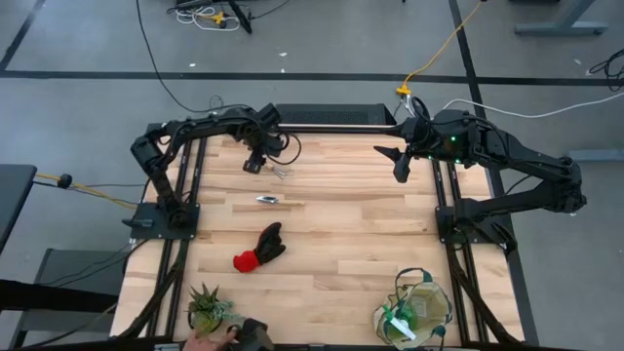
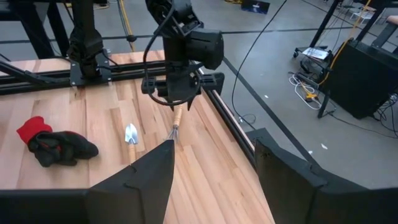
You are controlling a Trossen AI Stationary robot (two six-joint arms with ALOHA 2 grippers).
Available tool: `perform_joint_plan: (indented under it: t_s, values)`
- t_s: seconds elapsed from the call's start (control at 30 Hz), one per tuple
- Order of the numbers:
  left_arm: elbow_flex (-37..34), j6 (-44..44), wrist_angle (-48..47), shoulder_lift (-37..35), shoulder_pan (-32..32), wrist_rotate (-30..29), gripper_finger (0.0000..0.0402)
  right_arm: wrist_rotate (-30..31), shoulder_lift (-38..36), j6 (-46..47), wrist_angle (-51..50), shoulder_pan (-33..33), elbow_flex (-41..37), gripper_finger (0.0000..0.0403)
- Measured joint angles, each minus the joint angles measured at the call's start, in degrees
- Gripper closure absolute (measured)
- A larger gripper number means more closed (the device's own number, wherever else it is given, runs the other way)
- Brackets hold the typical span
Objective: Pick & Place Garden tools in Gardening bag
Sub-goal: Put the brown hand rake into the gardening bag
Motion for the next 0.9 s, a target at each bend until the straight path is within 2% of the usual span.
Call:
perform_joint_plan:
  t_s: [0.23, 0.43, 0.9]
  values:
    - [-3.87, 1.24, 0.90, 0.00, 0.38, -0.42, 0.0207, 0.00, 0.00, 0.01, 0.00, 0.00, 0.00, 0.0179]
    - [-6.76, 1.02, 5.64, 0.00, 0.61, -3.65, 0.0207, 0.00, 0.00, 0.01, 0.00, 0.00, 0.00, 0.0179]
    - [-10.94, 1.45, 9.36, 0.00, 0.88, -4.53, 0.0207, 0.00, 0.00, 0.01, 0.00, -0.01, 0.00, 0.0179]
